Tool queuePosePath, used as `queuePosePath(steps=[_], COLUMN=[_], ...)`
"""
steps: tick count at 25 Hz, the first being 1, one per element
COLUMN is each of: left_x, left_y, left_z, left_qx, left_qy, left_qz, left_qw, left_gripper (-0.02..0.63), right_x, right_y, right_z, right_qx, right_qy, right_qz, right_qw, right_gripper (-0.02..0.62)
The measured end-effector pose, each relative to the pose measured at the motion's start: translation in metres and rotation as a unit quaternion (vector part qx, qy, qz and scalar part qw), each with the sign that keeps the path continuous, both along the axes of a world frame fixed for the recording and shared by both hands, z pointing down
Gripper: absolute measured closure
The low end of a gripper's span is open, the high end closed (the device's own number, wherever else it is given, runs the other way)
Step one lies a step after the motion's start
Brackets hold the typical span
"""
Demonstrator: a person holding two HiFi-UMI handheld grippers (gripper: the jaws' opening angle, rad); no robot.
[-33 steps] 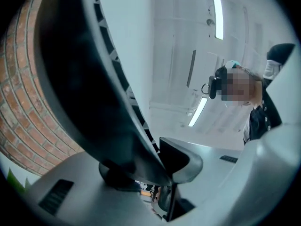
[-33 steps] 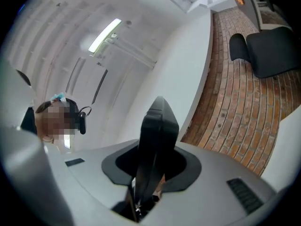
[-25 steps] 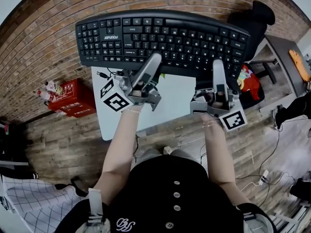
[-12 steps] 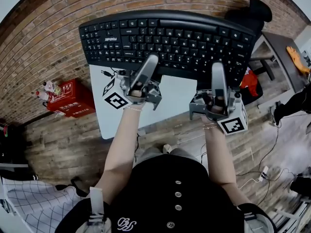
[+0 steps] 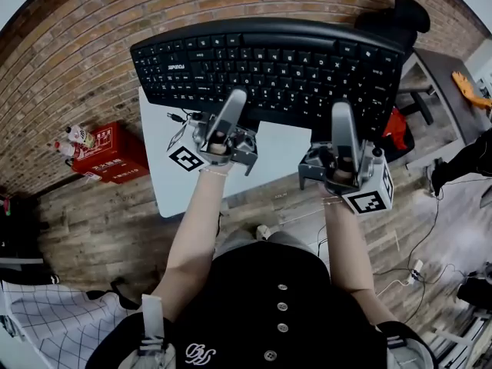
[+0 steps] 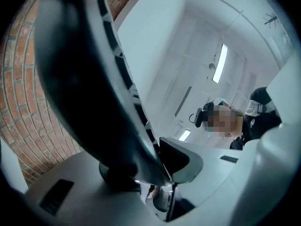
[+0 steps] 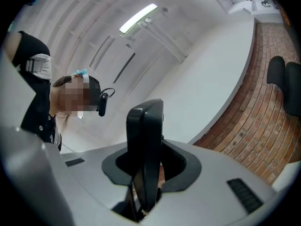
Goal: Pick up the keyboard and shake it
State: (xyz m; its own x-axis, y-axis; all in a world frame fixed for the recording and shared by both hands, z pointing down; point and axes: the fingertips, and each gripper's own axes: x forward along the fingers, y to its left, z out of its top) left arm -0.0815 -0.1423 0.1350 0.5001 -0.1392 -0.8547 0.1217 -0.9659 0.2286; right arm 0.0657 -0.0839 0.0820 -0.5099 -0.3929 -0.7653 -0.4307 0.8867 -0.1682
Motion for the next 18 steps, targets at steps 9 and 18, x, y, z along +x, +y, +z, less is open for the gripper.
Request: queuePosePath(steps=[9,18], left_x=[-0.001,0.001], left_y=[-0.004,-0.003], left_z=[0.010,0.009], left_qx=[-0.011,-0.017], left_qy=[0.008,-0.020], left_qz=[-0.002,-0.016], left_qw=[0.9999,0.9995], left_gripper=[0.476,0.476], right_x=[-0.001,0.004], right_y=[-0.004,-0.011], right_z=[0.006,0.014], right_qx=[-0.007,-0.027], right_qy=[0.001,-0.010], right_qz=[-0.004,-0.006], right_qw=[1.000,1.000], right_gripper=[0.483,0.483])
